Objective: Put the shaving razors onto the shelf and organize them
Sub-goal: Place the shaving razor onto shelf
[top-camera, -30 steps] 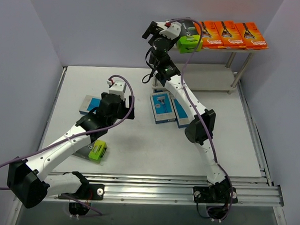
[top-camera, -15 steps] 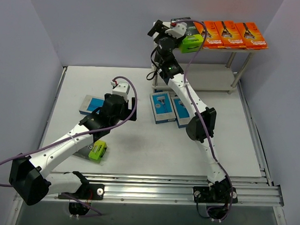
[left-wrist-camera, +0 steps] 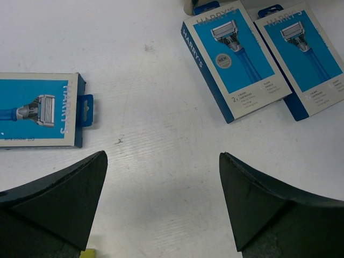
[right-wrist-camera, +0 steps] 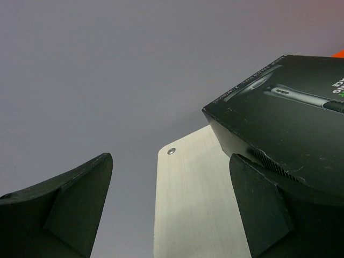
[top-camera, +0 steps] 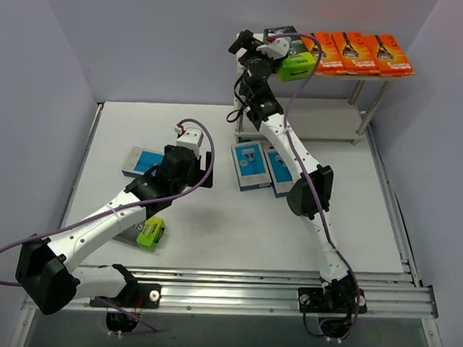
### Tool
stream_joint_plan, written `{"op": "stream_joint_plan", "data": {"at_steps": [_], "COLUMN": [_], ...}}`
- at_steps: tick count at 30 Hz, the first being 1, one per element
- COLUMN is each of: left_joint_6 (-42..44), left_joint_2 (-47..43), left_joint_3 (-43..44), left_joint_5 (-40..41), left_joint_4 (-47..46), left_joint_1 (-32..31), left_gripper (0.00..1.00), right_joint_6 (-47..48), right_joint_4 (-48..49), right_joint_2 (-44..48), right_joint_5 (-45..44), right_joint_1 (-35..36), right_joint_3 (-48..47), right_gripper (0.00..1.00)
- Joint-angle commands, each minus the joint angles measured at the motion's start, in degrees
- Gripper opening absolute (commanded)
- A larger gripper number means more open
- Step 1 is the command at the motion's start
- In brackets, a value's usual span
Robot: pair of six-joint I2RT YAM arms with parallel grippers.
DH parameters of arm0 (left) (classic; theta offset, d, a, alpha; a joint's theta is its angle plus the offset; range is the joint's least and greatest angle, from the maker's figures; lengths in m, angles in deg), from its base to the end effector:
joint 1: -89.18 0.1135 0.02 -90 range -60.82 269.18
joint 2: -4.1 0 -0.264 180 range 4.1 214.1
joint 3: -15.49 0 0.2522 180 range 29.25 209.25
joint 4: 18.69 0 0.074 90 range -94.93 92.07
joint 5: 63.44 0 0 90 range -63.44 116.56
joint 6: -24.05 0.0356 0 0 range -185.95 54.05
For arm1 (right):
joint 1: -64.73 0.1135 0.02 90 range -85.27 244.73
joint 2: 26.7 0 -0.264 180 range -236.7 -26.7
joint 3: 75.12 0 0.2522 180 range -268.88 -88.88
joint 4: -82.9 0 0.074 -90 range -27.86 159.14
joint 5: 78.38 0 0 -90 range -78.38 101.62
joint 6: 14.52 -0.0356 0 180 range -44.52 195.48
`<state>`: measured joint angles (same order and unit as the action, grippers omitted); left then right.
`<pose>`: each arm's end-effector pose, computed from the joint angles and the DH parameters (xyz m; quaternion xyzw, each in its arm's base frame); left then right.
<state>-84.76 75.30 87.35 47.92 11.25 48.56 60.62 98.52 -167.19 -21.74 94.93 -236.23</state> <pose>0.2214 -0.1728 0.3139 0.0684 0.8503 -0.1073 0.5106 0.4795 0.2564 0.4316 0.1959 0.4634 0.2075 0.8389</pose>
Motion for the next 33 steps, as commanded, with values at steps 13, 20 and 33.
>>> {"op": "stream_joint_plan", "data": {"at_steps": [13,20,33], "left_joint_6": [1.0,4.2,2.3], "left_joint_2": [-0.7,-3.4,4.2], "left_joint_3": [3.4,-0.8,-1.4], "left_joint_5": [-0.1,-9.3,-29.8], "left_joint_4": [-1.2,-9.6,-22.3], "left_joint_1": [0.4,4.9,15.0], "left_gripper": [0.94,0.94,0.94], "right_joint_6": [3.1,4.1,3.2], "right_joint_4": [13.1,14.7,4.0], "right_joint_2": [5.7,15.5,49.7], "right_joint_5": [8.9,15.2,20.4], "right_joint_1": [1.7,4.2,5.4], "right_joint_3": [12.6,21.8,49.7], "right_gripper": [0.92,0.92,0.91]}}
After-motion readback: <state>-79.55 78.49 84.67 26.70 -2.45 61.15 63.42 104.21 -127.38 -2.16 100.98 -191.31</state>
